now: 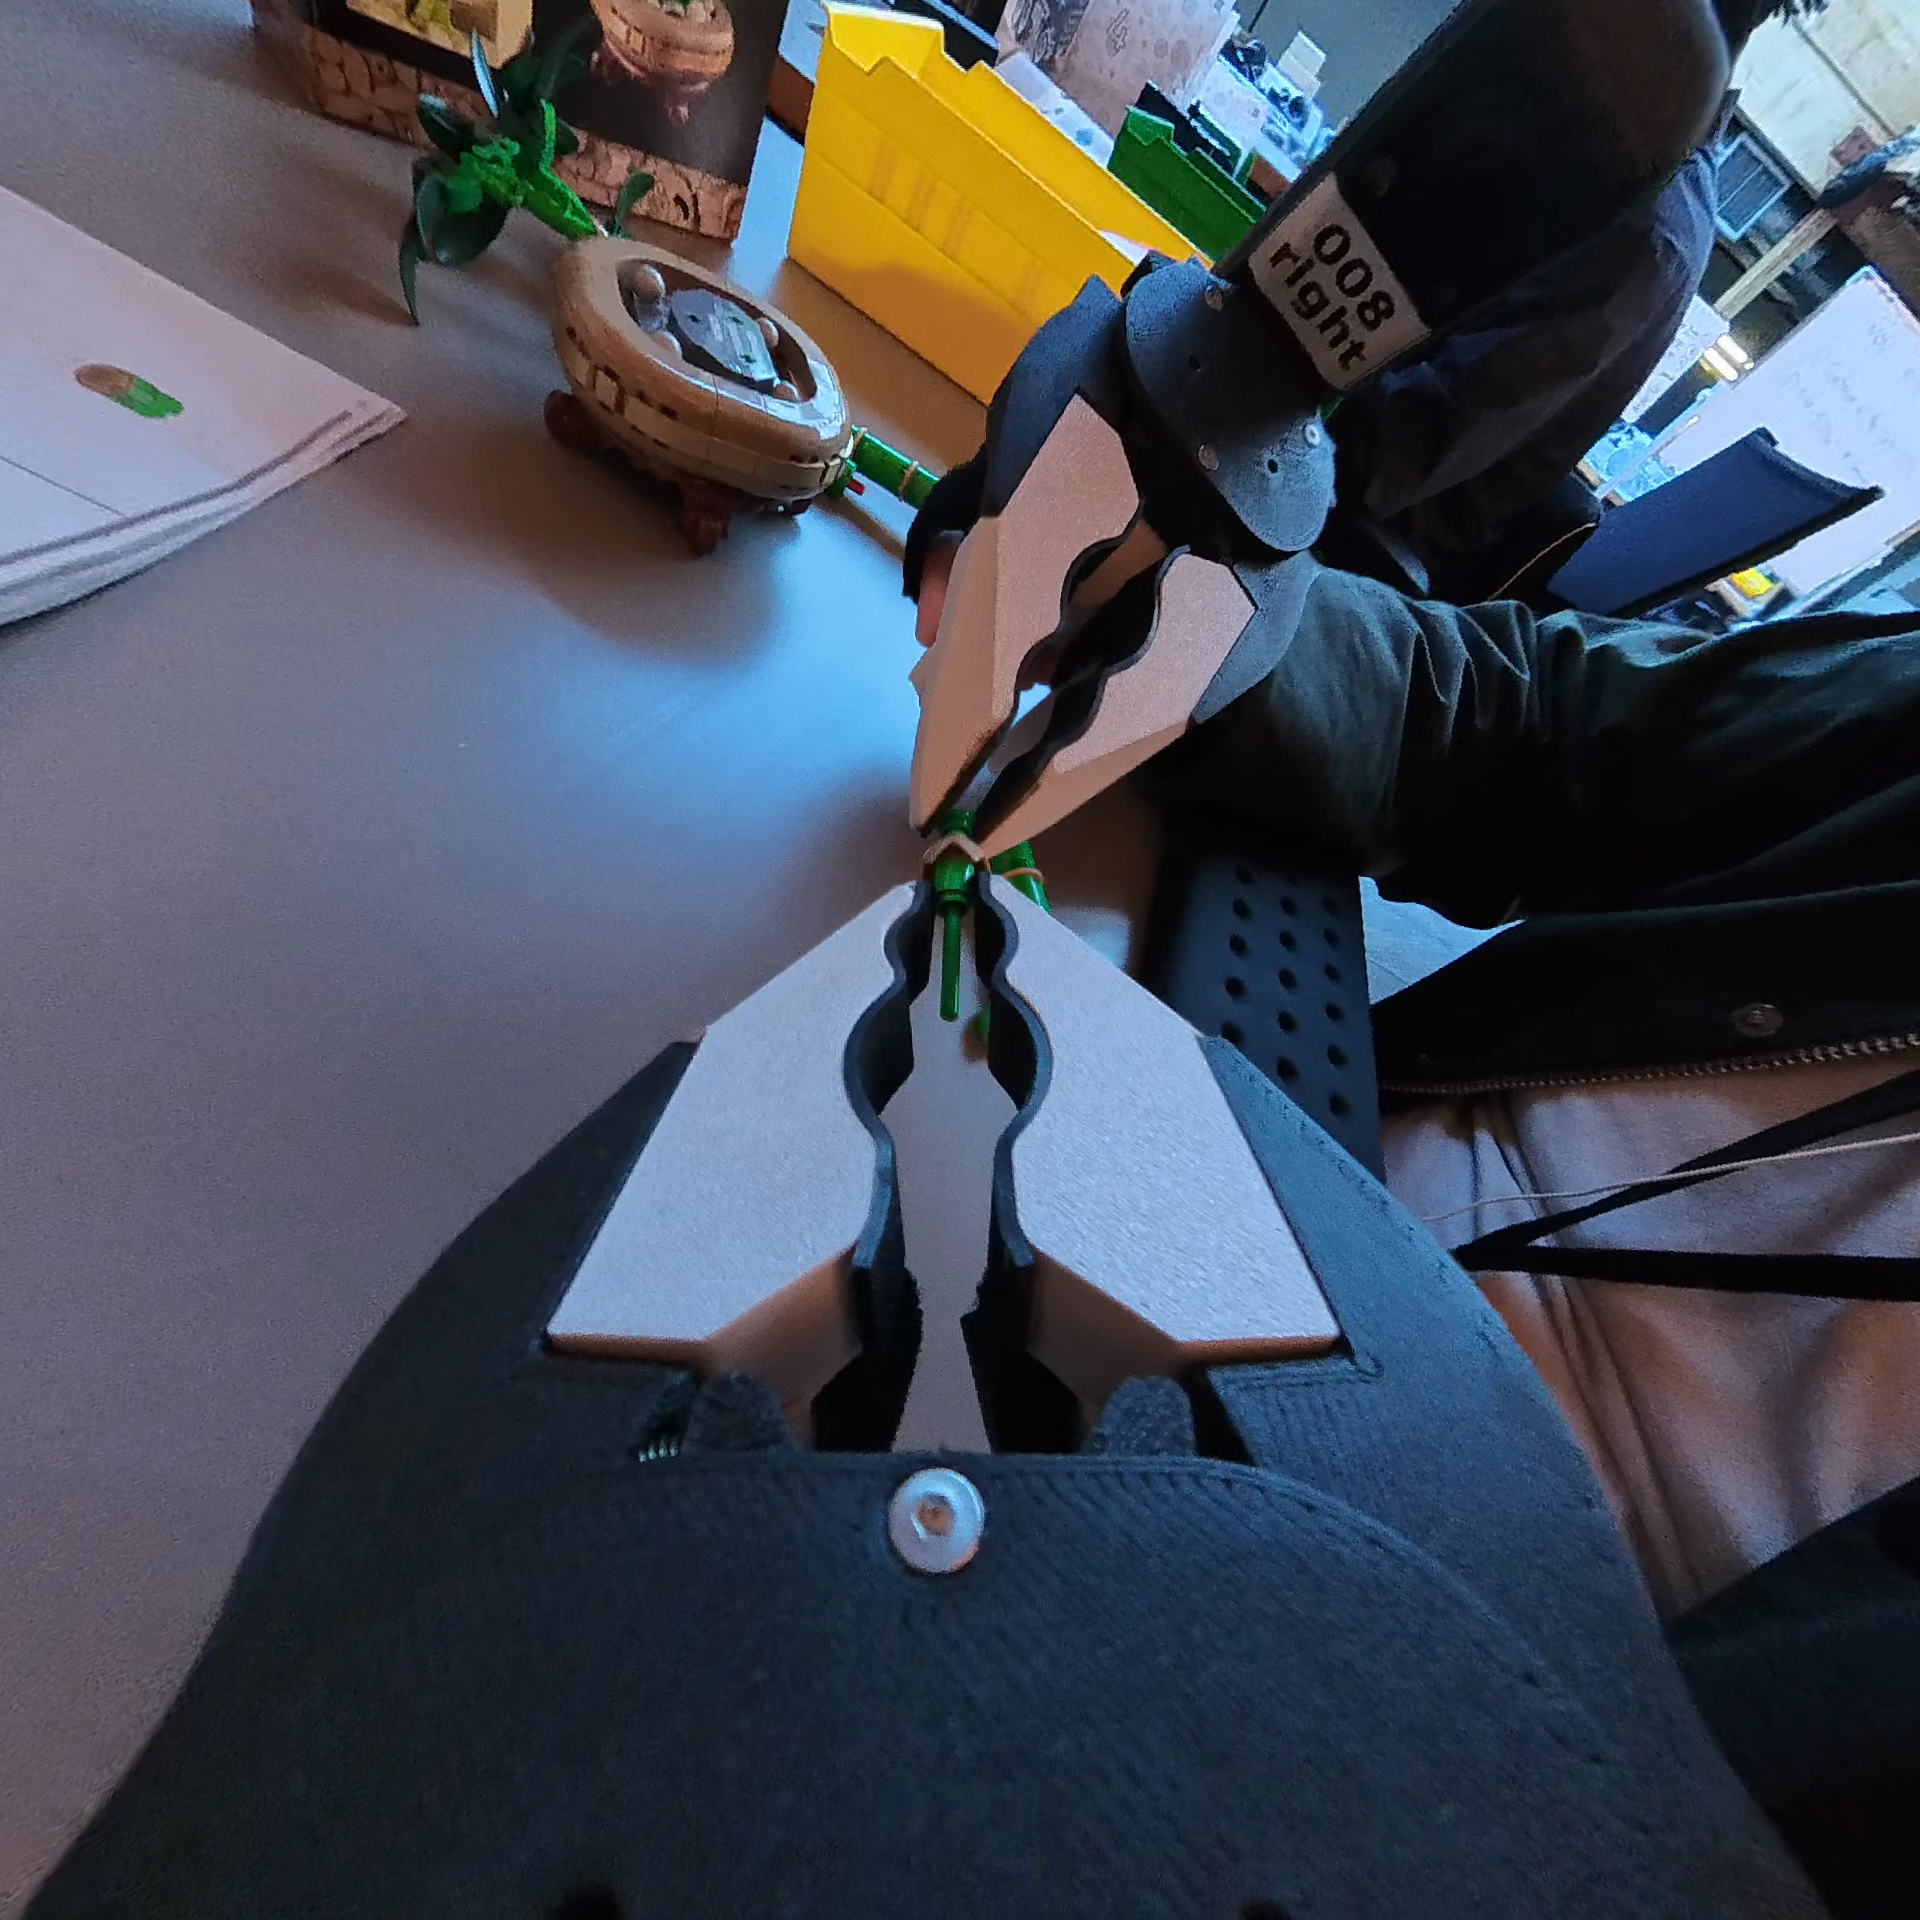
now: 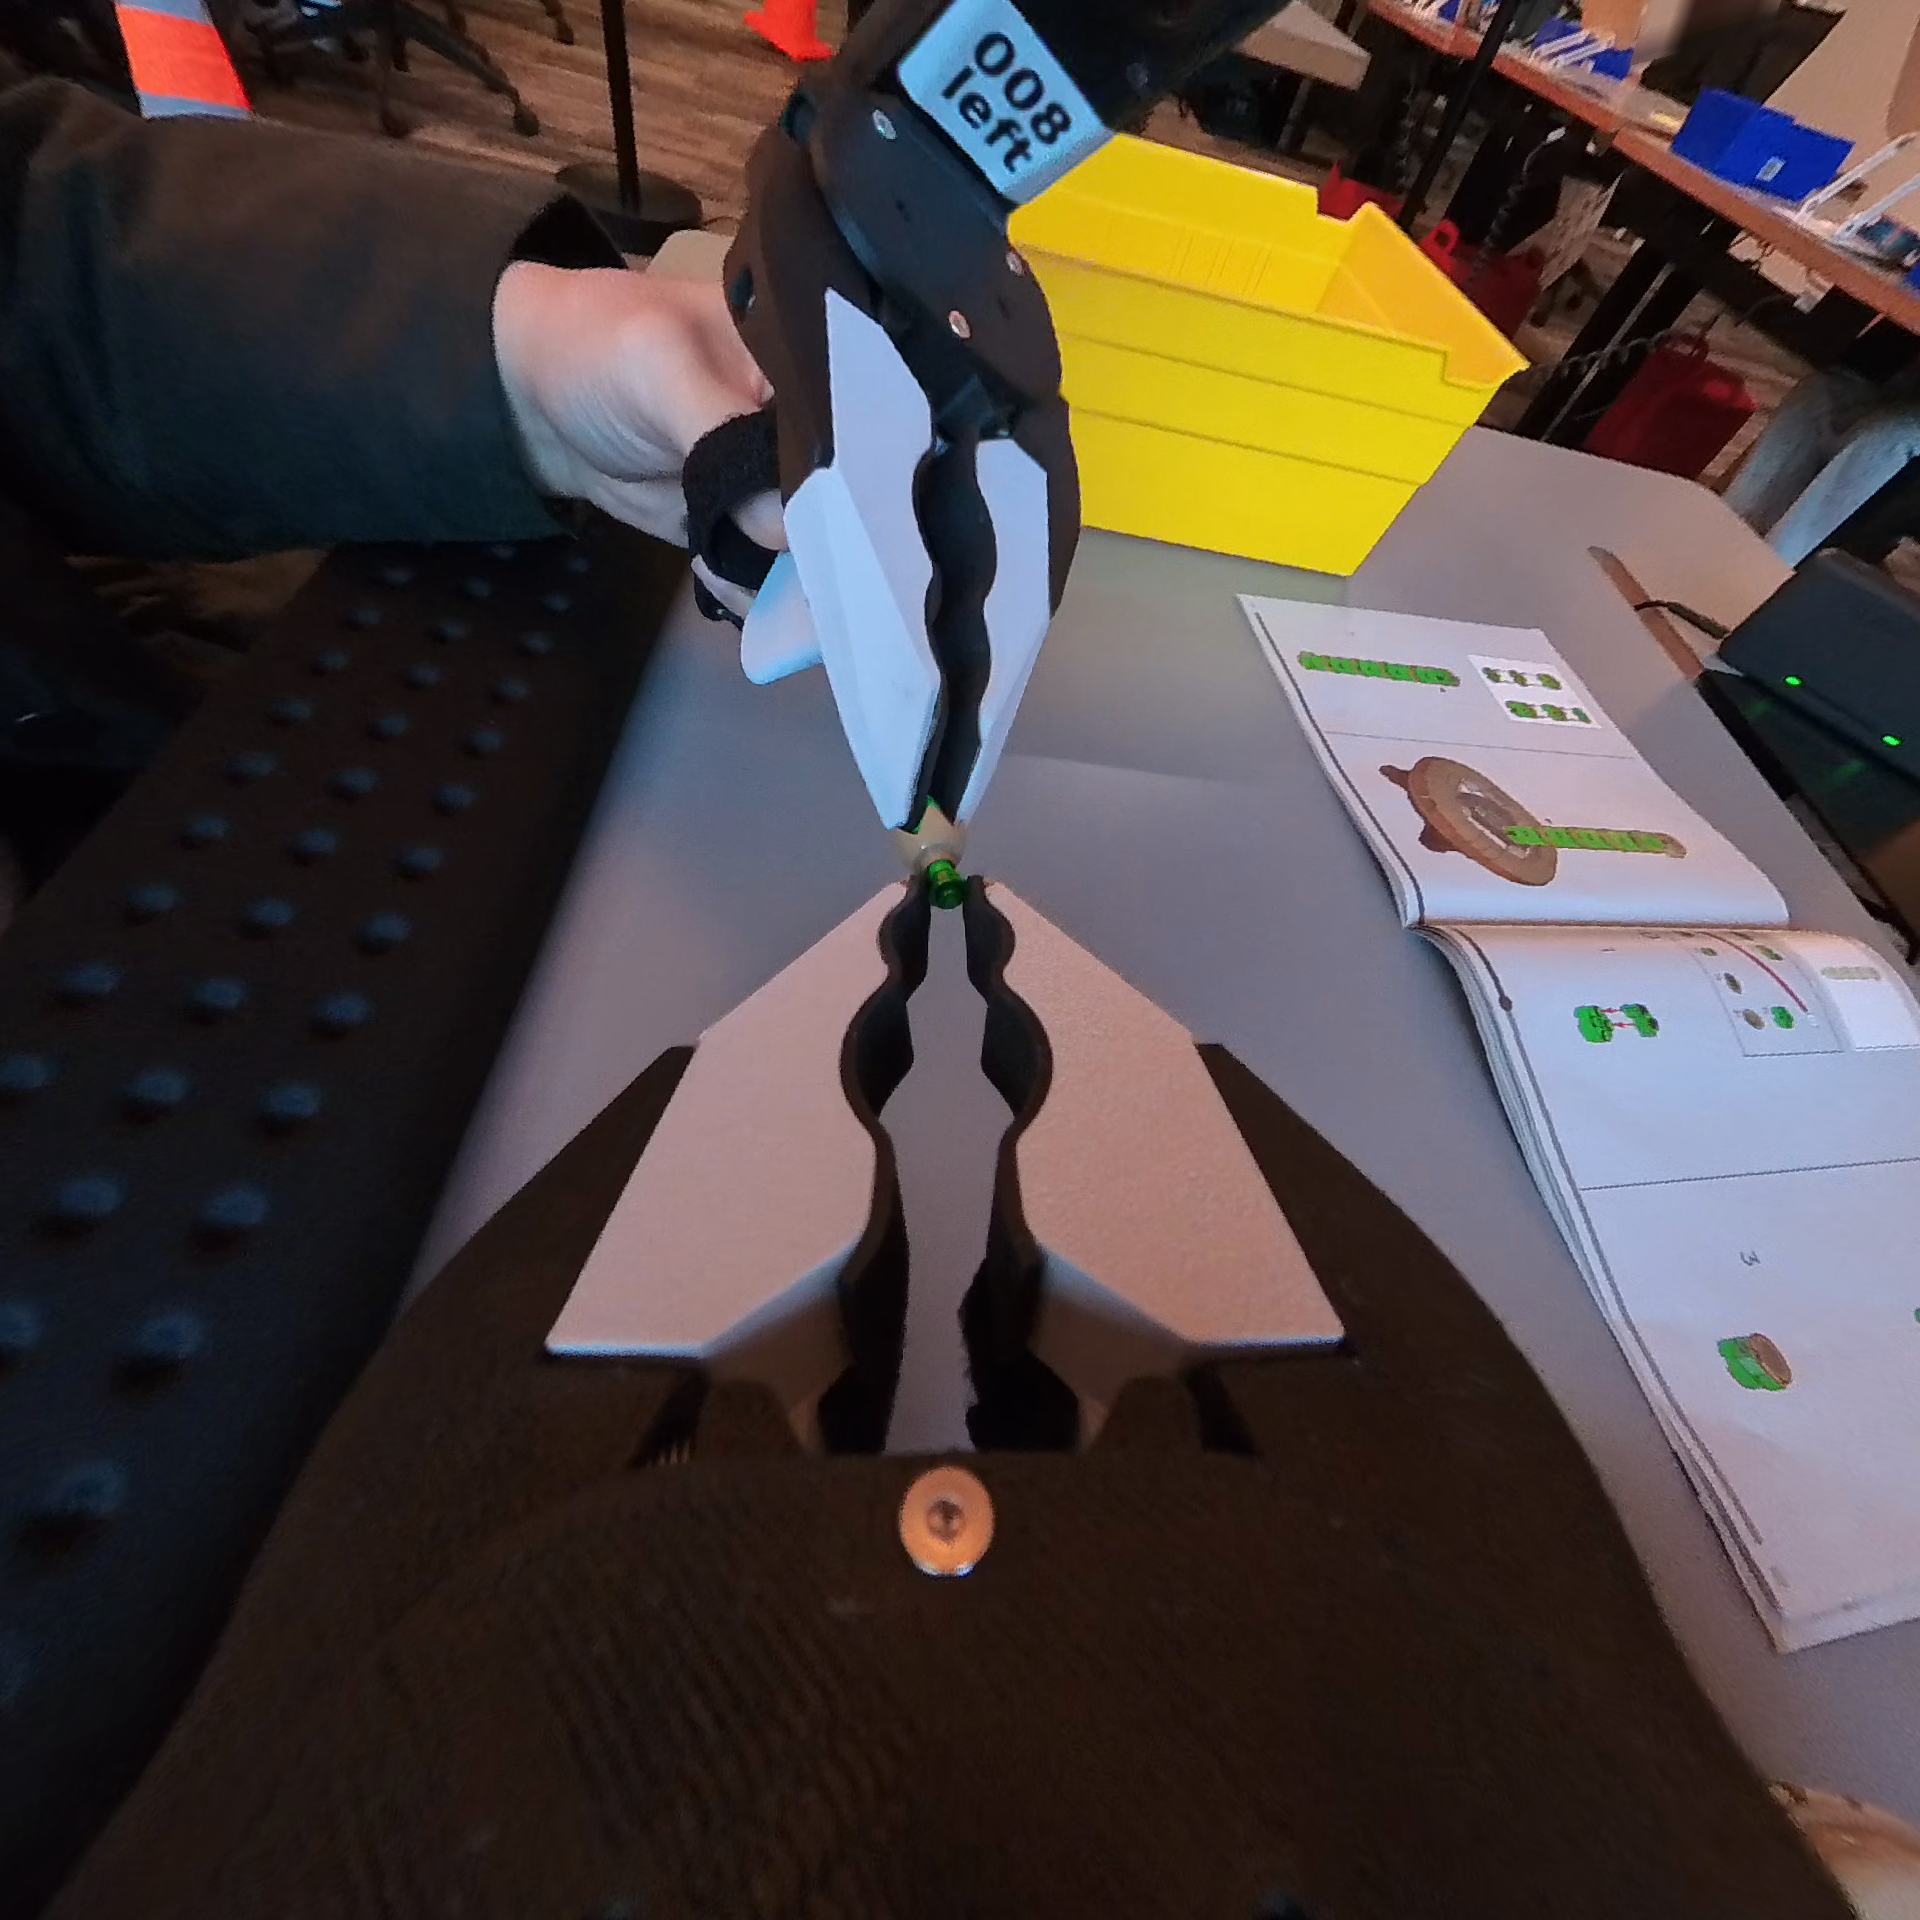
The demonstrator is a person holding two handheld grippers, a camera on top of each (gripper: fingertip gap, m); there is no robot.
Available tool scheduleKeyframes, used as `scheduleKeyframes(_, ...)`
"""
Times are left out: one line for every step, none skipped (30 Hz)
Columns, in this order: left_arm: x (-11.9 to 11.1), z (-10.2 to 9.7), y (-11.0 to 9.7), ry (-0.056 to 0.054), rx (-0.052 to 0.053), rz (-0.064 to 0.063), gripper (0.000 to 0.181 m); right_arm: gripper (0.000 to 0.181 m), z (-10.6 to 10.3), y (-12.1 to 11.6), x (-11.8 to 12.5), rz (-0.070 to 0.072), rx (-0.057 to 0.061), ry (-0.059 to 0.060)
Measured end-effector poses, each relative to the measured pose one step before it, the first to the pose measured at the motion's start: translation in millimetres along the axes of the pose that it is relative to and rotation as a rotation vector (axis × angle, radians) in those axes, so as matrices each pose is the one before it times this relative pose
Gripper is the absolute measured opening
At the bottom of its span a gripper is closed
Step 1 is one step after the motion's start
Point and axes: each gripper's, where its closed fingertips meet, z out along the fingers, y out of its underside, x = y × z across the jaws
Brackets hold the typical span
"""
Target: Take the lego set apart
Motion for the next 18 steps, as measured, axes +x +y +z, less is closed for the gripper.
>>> scheduleKeyframes(0.46, -0.34, 0.98, 0.0119, -0.0031, -0.0117, 0.006, 0.006, 0.14, 0.26, -1.14, 0.0056, -0.0007, -0.01)
scheduleKeyframes(0.5, -0.34, 0.81, 0.0109, -0.0013, -0.0102, 0.006, 0.006, 0.05, 0.25, -0.8, 0.0055, 0.0001, -0.0093)
scheduleKeyframes(0.06, -0.2, 0.86, 0.0057, -0.0015, -0.0064, 0.006, 0.006, 0.03, 0.46, -0.49, 0.0034, -0.0021, -0.0065)
scheduleKeyframes(-0.15, -0.07, 1.43, 0.0023, -0.006, -0.0022, 0.006, 0.006, 0.09, 1.01, -0.5, 0.0013, -0.0049, -0.0057)
scheduleKeyframes(-0.11, -0.04, 1.38, 0.0017, -0.0063, 0.0002, 0.006, 0.006, -0.01, 1.09, -0.76, 0.001, -0.0047, -0.0056)
scheduleKeyframes(-0.16, -0.22, 1.13, -0.0002, -0.0043, 0.0006, 0.006, 0.006, 0.01, 0.96, -0.4, -0.0001, -0.004, -0.0023)
scheduleKeyframes(0.08, -0.18, 1.13, 0.001, -0.0039, 0.0008, 0.006, 0.006, -0.18, 0.68, -0.55, 0.0, -0.0027, -0.003)
scheduleKeyframes(0.42, -0.22, 0.91, 0.003, -0.0026, 0.0004, 0.006, 0.006, -0.21, 0.22, -0.69, 0.0016, 0.0, -0.005)
scheduleKeyframes(0.2, -0.3, 0.93, 0.0023, -0.0027, -0.0012, 0.006, 0.006, 0.1, 0.5, -0.64, 0.0029, -0.0014, -0.0056)
scheduleKeyframes(-0.29, -0.07, 1.07, -0.001, -0.0038, -0.0011, 0.006, 0.006, 0.37, 0.88, -0.31, 0.0003, -0.0045, -0.0025)
scheduleKeyframes(-0.43, 0.0, 1.24, -0.0014, -0.0048, -0.0004, 0.006, 0.006, 0.55, 1.19, -0.46, -0.0024, -0.0065, -0.0031)
scheduleKeyframes(-0.28, 0.06, 1.34, -0.0011, -0.0054, -0.0005, 0.006, 0.006, 0.41, 0.81, -0.49, -0.0014, -0.0054, -0.0032)
scheduleKeyframes(0.25, -0.27, 0.59, 0.0006, -0.0013, -0.0005, 0.006, 0.006, 0.13, 0.17, -0.45, 0.0026, -0.0007, -0.0039)
scheduleKeyframes(0.52, -0.46, 0.44, 0.002, 0.0003, 0.0, 0.006, 0.006, -0.1, -0.22, -0.56, 0.0045, 0.0021, -0.0049)
scheduleKeyframes(0.32, -0.52, 0.28, 0.0013, 0.0002, -0.0001, 0.006, 0.006, -0.21, -0.26, -0.27, 0.0036, 0.0007, -0.0027)
scheduleKeyframes(0.03, -0.64, 0.43, 0.0004, -0.0004, 0.0, 0.006, 0.006, -0.07, 0.3, -0.23, 0.0004, -0.0024, -0.002)
scheduleKeyframes(-0.39, -0.64, 0.73, -0.0024, -0.0022, -0.0001, 0.006, 0.006, -0.07, 0.66, 0.1, -0.0012, -0.0051, 0.0011)
scheduleKeyframes(-0.17, -0.81, 0.4, -0.0007, -0.0009, 0.0, 0.006, 0.006, -0.51, 0.3, 0.07, -0.0001, -0.0015, 0.0)
